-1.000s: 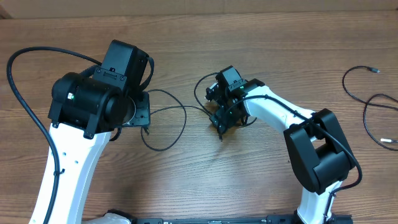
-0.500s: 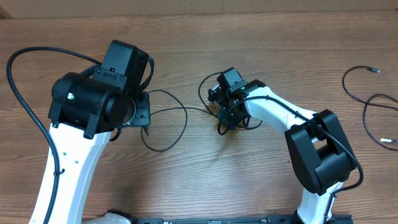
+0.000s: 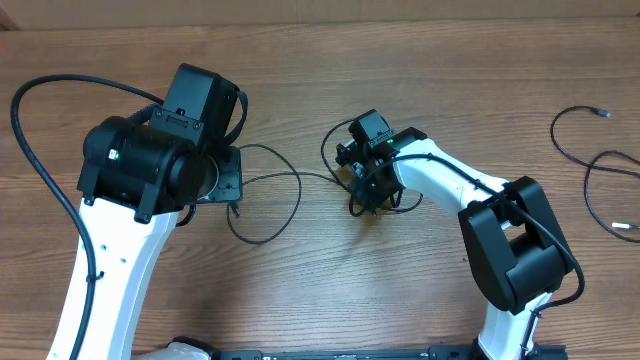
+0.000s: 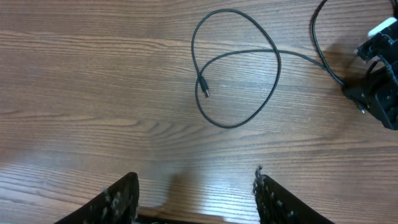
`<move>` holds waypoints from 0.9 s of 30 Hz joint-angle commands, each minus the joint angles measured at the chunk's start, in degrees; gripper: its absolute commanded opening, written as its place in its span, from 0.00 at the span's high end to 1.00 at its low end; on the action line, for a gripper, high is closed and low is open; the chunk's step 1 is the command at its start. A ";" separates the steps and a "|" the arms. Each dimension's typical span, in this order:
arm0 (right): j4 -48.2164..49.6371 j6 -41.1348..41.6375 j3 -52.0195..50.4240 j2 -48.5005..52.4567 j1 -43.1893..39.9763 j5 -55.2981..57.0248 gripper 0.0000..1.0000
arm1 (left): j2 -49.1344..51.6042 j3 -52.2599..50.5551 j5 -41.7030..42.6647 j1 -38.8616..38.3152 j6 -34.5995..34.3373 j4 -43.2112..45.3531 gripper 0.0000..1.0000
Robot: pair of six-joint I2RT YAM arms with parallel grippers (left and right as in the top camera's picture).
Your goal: Untangle cables
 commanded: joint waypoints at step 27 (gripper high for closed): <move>-27.41 21.88 35.58 -7.04 -29.29 21.59 0.96 | -0.28 -0.26 0.26 0.07 -0.98 0.83 0.39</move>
